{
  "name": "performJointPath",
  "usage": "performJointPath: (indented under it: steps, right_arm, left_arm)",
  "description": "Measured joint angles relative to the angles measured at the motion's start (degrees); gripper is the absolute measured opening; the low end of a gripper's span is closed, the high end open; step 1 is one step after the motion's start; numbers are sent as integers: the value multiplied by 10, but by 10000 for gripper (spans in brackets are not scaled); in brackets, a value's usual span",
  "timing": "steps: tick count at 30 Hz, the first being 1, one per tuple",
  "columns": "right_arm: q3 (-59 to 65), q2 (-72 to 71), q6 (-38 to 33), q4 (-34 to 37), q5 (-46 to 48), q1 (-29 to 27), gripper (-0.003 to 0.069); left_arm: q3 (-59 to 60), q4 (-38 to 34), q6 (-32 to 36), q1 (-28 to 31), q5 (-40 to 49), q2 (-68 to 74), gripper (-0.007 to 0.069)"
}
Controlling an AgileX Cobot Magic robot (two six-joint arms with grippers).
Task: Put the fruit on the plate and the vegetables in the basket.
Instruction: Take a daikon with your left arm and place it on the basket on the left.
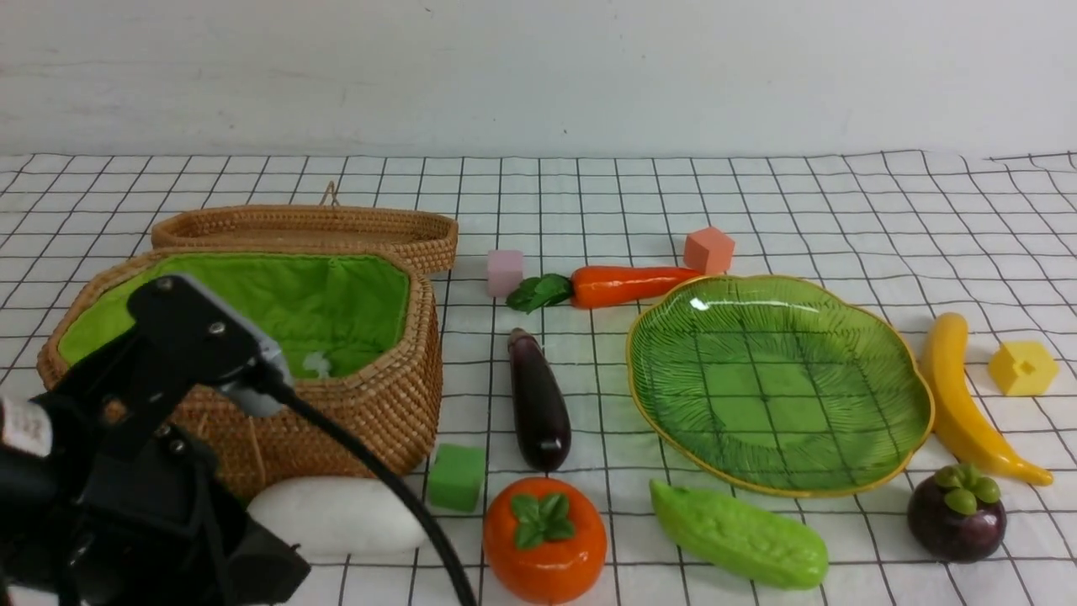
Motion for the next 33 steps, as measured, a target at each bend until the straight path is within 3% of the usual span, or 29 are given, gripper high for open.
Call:
performJointPath:
  steps: [3, 4, 8, 13, 17, 18, 20, 21, 22, 26, 29, 33]
  right_arm:
    - [-76, 56, -62, 0, 109, 22, 87]
    - [-129, 98, -104, 0, 185, 33, 85]
    - [-194, 130, -171, 3, 239, 38, 85]
    - [-211, 130, -203, 3, 248, 38, 85]
    - [-211, 130, -211, 3, 248, 38, 88]
    - [-211, 130, -211, 3, 248, 38, 88]
    - [-211, 130, -211, 3, 248, 39, 88]
    - [-211, 130, -211, 3, 248, 39, 88]
    - [-211, 130, -211, 3, 248, 41, 88]
    - [-211, 130, -211, 3, 248, 42, 92]
    - [-211, 130, -212, 3, 248, 43, 95]
    - [-211, 130, -212, 3, 248, 43, 97]
  left_arm:
    - [-15, 0, 18, 0, 8, 34, -13]
    - [-24, 6, 31, -6, 10, 59, -13]
    - [-30, 43, 43, -42, 5, 79, -13]
    - [-31, 110, 85, -68, -23, 91, -5]
    - [-31, 138, 118, -69, -62, 118, 117]
    - [-31, 138, 137, -69, -90, 136, 209]
    - [-31, 139, 161, -69, -110, 151, 301]
    - [-31, 139, 164, -69, -112, 154, 301]
    - [-31, 139, 198, -69, -134, 174, 400]
    - [-31, 148, 285, -69, -160, 216, 559]
    - [-31, 164, 323, -69, -175, 245, 604]
    - [-31, 202, 337, -69, -203, 274, 606]
